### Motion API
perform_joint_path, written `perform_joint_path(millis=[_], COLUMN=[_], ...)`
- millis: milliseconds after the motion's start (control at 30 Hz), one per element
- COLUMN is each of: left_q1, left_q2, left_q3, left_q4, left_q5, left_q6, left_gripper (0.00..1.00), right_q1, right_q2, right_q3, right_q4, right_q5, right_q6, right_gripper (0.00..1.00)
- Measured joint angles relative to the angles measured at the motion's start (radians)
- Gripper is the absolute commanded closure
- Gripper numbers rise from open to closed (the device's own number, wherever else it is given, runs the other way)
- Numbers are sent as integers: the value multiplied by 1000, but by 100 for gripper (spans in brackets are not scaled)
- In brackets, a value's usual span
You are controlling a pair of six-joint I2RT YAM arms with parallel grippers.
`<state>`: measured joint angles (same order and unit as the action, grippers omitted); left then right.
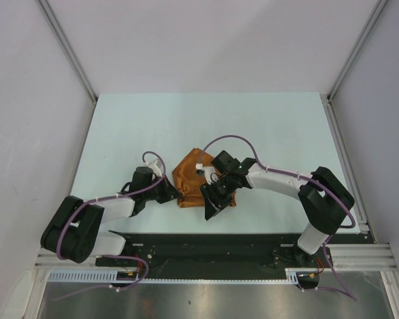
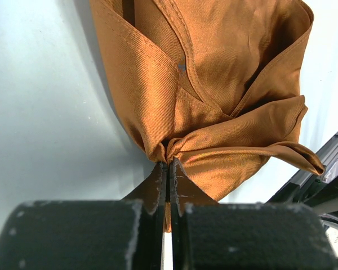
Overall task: Fold the napkin, place the utensils inside, and roll it up
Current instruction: Roll the napkin with the utensil
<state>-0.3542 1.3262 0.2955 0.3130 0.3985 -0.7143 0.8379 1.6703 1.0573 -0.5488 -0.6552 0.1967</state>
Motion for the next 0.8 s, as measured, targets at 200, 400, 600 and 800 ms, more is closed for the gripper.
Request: perform_joint_path(millis=[200, 400, 600, 800], left_q1=[0, 0, -1, -1], left_q2=[-1, -3, -6, -12], left_q3=[4, 7, 7, 8], left_q4=[-11, -20, -25, -32], left_q5=[-1, -2, -3, -4], left_q6=[1, 8, 8, 8], left_gripper=[100, 100, 100, 100], right_q1=[3, -20, -63, -97], right_q2=[-6, -6, -6, -6], right_q3=[0, 0, 14, 29], right_q4=[-19, -60, -84, -91], right_q5=[143, 238, 284, 319], right_q6=[13, -13, -44, -78], right_gripper=[49, 49, 49, 49])
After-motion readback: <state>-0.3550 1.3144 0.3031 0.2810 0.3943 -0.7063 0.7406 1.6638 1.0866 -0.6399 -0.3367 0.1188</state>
